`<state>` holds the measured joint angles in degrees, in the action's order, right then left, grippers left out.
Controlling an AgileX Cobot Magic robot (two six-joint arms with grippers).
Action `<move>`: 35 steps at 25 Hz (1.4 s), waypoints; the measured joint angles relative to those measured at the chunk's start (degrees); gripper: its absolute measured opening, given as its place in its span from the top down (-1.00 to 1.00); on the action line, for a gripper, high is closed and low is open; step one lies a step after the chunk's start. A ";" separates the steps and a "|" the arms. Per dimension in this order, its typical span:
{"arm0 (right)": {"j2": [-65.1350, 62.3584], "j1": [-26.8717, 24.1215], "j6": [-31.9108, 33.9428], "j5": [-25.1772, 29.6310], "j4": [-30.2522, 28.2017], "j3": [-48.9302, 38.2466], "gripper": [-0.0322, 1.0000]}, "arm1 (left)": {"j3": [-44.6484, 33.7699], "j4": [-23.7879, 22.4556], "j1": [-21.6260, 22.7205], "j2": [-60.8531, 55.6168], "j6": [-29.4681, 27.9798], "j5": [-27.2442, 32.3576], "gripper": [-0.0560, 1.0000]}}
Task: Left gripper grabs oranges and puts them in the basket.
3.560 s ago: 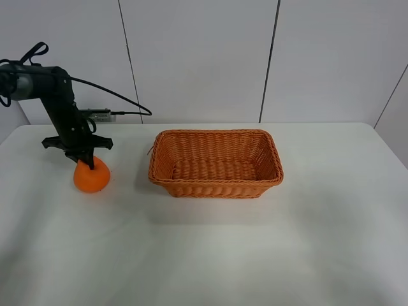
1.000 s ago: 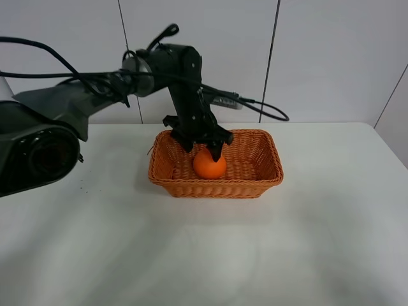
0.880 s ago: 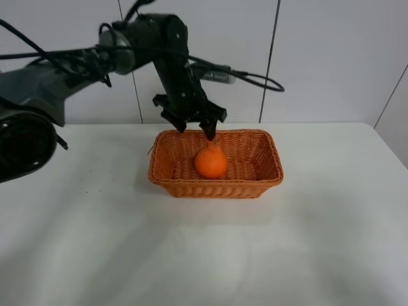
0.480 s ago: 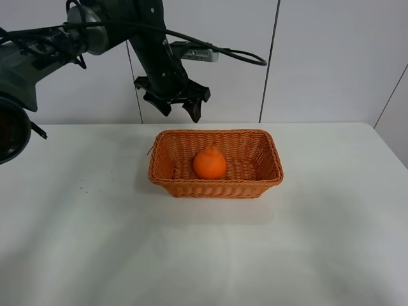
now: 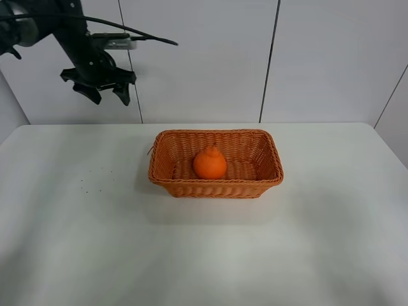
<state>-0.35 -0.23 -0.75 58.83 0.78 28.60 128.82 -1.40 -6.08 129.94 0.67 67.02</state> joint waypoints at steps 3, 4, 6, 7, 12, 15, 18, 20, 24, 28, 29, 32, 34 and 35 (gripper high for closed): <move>0.00 0.00 0.00 0.00 0.00 0.00 -0.41 | 0.00 -0.20 3.25 0.00 0.00 0.38 -0.64; 0.00 0.00 0.00 0.00 0.00 0.00 -0.41 | 0.00 -0.20 3.87 0.00 0.00 0.56 -0.64; 0.00 0.00 0.00 0.00 0.00 0.00 -0.41 | -0.86 -0.20 4.30 -0.27 0.00 0.79 -0.64; 0.00 0.00 0.00 0.00 0.00 0.00 -0.41 | -1.75 -0.15 4.30 -0.74 0.00 0.86 -0.64; 0.00 0.00 0.00 0.00 0.00 0.00 -0.41 | -7.62 0.51 4.30 -5.27 0.00 0.97 -0.64; 0.00 0.00 0.00 0.00 0.00 0.00 -0.41 | -11.85 0.51 4.30 -10.13 0.00 0.99 -0.64; 0.00 0.00 0.00 0.00 0.00 0.00 -0.41 | -15.14 0.62 4.25 -15.63 0.00 1.04 -0.64; 0.00 0.00 0.00 0.00 0.00 0.00 -0.41 | -18.08 0.68 4.25 -19.92 -0.18 1.04 -0.64; 0.00 0.00 0.00 0.00 0.00 0.00 -0.41 | -26.97 0.68 4.25 -29.04 -0.24 1.04 -0.64; 0.00 0.00 0.00 0.00 0.00 0.00 -0.41 | -38.52 0.80 4.25 -40.45 -0.67 1.04 -0.64; 0.00 0.00 0.00 0.00 0.00 0.00 -0.41 | -41.89 0.95 4.25 -43.71 -0.67 1.04 -0.64; 0.00 0.00 0.00 0.00 0.00 0.00 -0.41 | -51.88 1.40 4.25 -53.52 -0.67 1.04 -0.64; 0.00 0.00 0.00 0.00 0.00 0.00 -0.41 | -58.53 1.40 4.25 -60.40 -0.67 1.04 -0.64; 0.00 0.00 0.00 0.00 0.00 0.00 -0.41 | -62.13 1.40 4.25 -63.14 -0.67 1.04 -0.64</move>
<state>-0.35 -0.23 -0.75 58.83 0.78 28.60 66.69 0.00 -1.83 66.80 0.00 68.05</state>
